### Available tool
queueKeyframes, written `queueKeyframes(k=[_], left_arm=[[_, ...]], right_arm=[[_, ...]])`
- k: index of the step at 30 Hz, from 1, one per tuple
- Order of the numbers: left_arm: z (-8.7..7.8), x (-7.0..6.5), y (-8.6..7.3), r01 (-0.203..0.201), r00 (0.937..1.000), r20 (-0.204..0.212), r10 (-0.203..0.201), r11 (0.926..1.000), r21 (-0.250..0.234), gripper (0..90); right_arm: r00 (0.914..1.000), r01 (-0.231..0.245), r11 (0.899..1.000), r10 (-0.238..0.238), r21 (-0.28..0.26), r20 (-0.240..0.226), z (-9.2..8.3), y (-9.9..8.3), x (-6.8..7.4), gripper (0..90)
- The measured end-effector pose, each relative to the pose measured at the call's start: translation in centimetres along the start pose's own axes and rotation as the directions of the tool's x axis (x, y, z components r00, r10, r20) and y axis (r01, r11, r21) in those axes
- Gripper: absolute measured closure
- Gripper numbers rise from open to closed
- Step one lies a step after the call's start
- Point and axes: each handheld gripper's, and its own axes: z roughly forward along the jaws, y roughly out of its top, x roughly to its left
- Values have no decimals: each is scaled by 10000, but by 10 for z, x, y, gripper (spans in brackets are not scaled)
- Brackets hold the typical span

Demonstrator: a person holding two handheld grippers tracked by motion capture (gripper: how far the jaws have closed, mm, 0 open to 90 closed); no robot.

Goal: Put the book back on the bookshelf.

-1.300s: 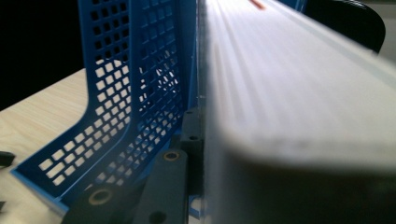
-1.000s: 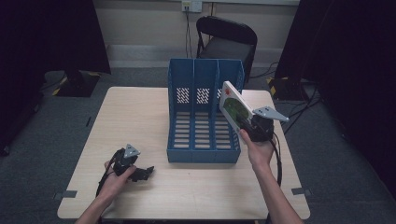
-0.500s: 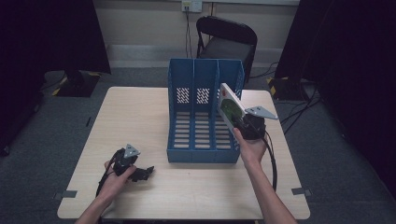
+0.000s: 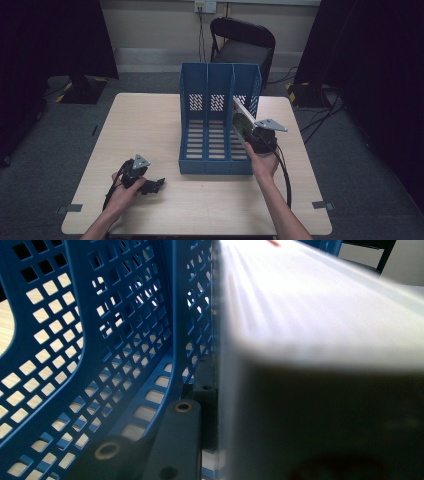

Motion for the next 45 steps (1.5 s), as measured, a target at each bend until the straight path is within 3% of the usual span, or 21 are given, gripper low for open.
queueKeyframes(k=[14, 26, 30, 43, 45], left_arm=[[0, 0, 0, -1, 10000, 1, 1, 10000, 1, 8], [0, 0, 0, 2, 10000, -2, -2, 10000, -2, 8], [0, 0, 0, 4, 10000, -2, -4, 10000, -3, 8], [0, 0, 0, -5, 10000, 5, 5, 10000, 25, 5], [0, -1, 0, -15, 10000, 33, 15, 10000, 23, 2]], right_arm=[[9998, -78, 9984, 67, 554, 195, 14, -9, -1, 765], [9999, -89, 9945, 95, 1042, -53, 20, -14, -4, 763], [9995, -265, 9939, 279, 1073, -114, 20, -16, -5, 761], [9996, -150, 9933, 177, 1143, -222, 11, -24, -5, 744], [9998, 32, 9930, -6, 1185, -217, 9, -27, -4, 746]])
